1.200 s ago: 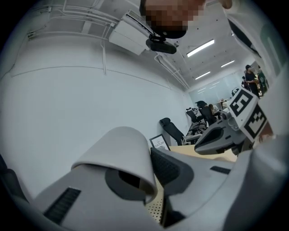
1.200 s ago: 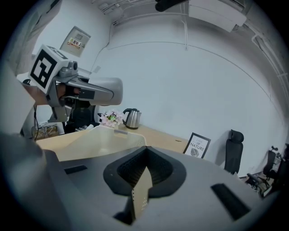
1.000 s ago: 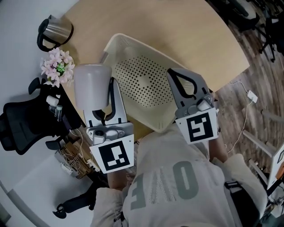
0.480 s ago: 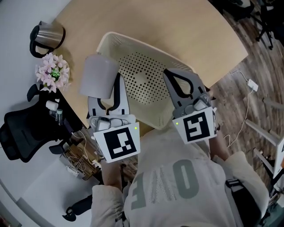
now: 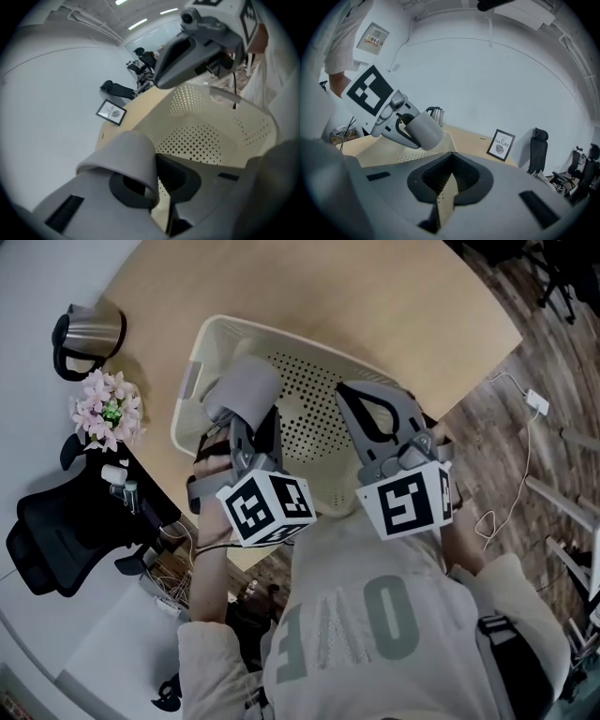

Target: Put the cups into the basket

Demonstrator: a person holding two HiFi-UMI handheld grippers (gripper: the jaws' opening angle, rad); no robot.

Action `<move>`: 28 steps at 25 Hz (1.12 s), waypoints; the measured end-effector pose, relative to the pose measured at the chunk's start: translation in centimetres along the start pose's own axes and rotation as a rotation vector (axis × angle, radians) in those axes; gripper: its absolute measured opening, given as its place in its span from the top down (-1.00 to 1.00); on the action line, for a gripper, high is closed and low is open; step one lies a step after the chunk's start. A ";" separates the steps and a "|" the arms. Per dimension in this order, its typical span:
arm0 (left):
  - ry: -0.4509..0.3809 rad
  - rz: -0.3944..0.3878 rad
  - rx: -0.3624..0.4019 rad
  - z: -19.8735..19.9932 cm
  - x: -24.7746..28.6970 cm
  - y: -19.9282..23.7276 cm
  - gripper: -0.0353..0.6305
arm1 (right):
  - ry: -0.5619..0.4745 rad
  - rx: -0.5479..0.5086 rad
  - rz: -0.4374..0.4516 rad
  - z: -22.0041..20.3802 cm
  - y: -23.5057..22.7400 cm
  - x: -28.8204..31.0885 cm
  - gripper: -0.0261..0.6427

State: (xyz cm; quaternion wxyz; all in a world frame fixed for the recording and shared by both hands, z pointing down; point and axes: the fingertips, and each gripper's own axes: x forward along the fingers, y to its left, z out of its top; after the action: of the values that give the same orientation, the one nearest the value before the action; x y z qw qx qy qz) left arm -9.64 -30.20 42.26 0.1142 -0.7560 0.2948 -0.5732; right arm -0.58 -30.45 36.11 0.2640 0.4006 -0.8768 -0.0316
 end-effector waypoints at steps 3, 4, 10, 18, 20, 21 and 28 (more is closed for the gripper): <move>0.084 -0.103 0.096 -1.3 2.0 -1.8 0.76 | 0.012 0.006 -0.017 -0.6 -0.7 0.1 0.93; 0.101 -0.126 0.126 -1.7 2.6 -2.3 0.76 | 0.016 0.010 -0.019 -0.9 -0.9 0.2 0.93; 0.191 -0.251 0.311 -3.3 5.1 -4.9 0.76 | 0.011 0.069 -0.023 -1.7 -2.3 0.5 0.93; 0.320 -0.402 0.522 -5.0 6.9 -7.8 0.76 | 0.029 0.077 -0.062 -2.8 -3.6 0.2 0.93; 0.346 -0.423 0.565 -5.5 7.2 -8.3 0.76 | 0.028 0.098 -0.069 -3.2 -3.8 0.0 0.93; 0.359 -0.432 0.585 -5.8 7.3 -8.5 0.76 | 0.027 0.105 -0.071 -3.3 -3.9 -0.1 0.93; 0.428 -0.443 0.652 -7.0 7.9 -9.2 0.69 | 0.025 0.142 -0.090 -3.9 -4.5 -0.8 0.93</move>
State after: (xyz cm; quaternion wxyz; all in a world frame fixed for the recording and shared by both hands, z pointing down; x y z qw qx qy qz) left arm -11.95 -26.25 55.46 0.1574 -0.5898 -0.0535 -0.7903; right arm 4.86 -32.32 37.86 0.2444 0.4578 -0.8545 0.0237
